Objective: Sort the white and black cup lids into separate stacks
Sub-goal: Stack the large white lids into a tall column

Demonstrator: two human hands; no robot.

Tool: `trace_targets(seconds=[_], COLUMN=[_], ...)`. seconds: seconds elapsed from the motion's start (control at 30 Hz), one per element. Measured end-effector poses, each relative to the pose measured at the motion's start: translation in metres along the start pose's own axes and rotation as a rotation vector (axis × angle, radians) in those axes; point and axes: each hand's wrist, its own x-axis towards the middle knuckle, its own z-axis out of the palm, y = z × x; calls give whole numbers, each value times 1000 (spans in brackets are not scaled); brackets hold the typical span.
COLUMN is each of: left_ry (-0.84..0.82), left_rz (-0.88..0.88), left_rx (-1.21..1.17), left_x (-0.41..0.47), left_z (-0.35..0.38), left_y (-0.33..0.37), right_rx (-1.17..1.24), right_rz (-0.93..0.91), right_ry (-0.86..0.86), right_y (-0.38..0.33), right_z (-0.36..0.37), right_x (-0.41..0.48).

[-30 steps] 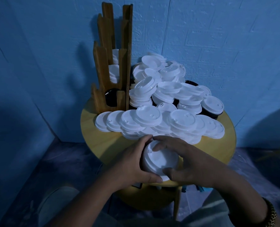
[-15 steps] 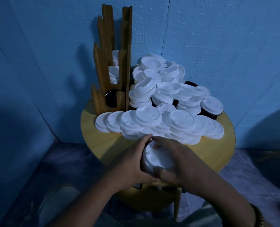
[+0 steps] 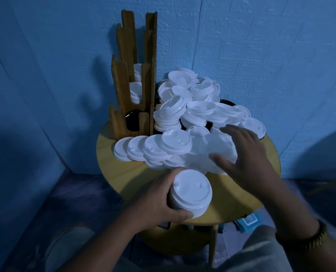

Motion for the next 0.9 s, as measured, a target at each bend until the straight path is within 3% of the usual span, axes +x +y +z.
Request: trace_targets(seconds=[0.13,0.23,0.4,0.47,0.57,0.67,0.83,0.9], left_ry=[-12,-29,13,26,36,28,26,28], left_rz=[-10,-10,-2,-7,-26,-46,-42,-34], left_rx=[2,-1,5,-6,-13,1,-2,3], left_x=[0,-1,-2,-1,0,0,-1,-1], left_z=[-1,-1,1,1,2,4,3,3], left_y=[1,3,3,4,5,5,4,4], right_rx=[-96,-19,64,114,-76,-96,130,58], right_rz=[118,134,115,76,41,83,64,65], right_ry=[-280,-238,-15,-108,-353,-359,-433,-424], right_y=[16,16,-11,-36,-60,-59,-61,-63], right_z=[4,8,-11,-15,3,16,18,18], right_x=[17,20,-6,-29,-55,-58,-47,-45])
